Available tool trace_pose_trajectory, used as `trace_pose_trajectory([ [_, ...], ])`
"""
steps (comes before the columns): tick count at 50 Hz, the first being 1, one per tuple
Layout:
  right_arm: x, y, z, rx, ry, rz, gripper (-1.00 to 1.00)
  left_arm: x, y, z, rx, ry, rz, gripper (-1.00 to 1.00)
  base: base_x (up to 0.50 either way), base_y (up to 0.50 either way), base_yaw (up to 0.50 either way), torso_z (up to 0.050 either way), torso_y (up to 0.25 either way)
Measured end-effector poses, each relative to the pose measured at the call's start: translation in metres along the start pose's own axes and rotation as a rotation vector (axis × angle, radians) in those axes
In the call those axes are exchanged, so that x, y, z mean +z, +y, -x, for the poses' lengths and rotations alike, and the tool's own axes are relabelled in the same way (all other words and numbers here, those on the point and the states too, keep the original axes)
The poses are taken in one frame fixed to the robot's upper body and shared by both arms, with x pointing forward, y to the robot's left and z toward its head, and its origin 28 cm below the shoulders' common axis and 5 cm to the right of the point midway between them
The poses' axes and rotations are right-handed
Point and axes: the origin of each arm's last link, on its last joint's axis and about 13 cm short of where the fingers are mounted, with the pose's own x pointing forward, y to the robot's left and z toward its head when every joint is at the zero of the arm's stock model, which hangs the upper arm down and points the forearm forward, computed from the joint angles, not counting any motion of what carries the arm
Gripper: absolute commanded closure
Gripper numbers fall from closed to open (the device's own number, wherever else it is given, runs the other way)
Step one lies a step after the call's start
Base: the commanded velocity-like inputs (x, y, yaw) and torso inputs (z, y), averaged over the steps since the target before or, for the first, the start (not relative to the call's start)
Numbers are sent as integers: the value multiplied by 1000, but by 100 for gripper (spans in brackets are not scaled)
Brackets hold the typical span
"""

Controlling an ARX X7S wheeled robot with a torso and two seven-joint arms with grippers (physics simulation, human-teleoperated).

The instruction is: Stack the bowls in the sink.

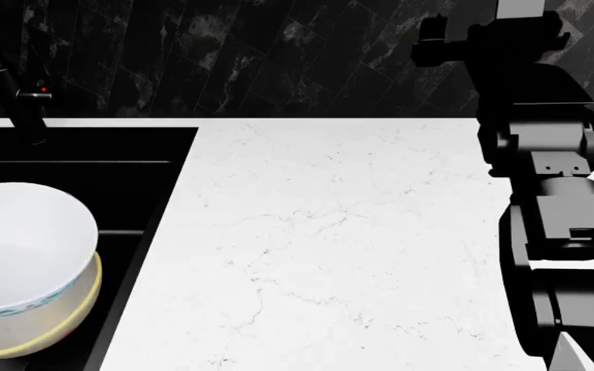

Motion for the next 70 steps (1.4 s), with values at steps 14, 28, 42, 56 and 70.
trace_pose_trajectory([
  [14,-2,1,-1,1,4,1,-100,-10,-2,-9,14,18,-28,100,0,0,0,0,1],
  [28,-3,2,-2,2,7,0,-100,-16,-4,-10,22,34,-47,100,0,0,0,0,0],
  [42,-5,2,-2,3,9,0,-100,-22,-3,-15,27,40,-57,100,0,0,0,0,0],
  [56,-6,3,-3,4,12,1,-100,-32,1,-34,25,50,-63,-100,0,0,0,0,0],
  [70,-7,3,-3,4,14,-1,-100,-33,0,-38,7,44,-69,-100,0,0,0,0,0],
])
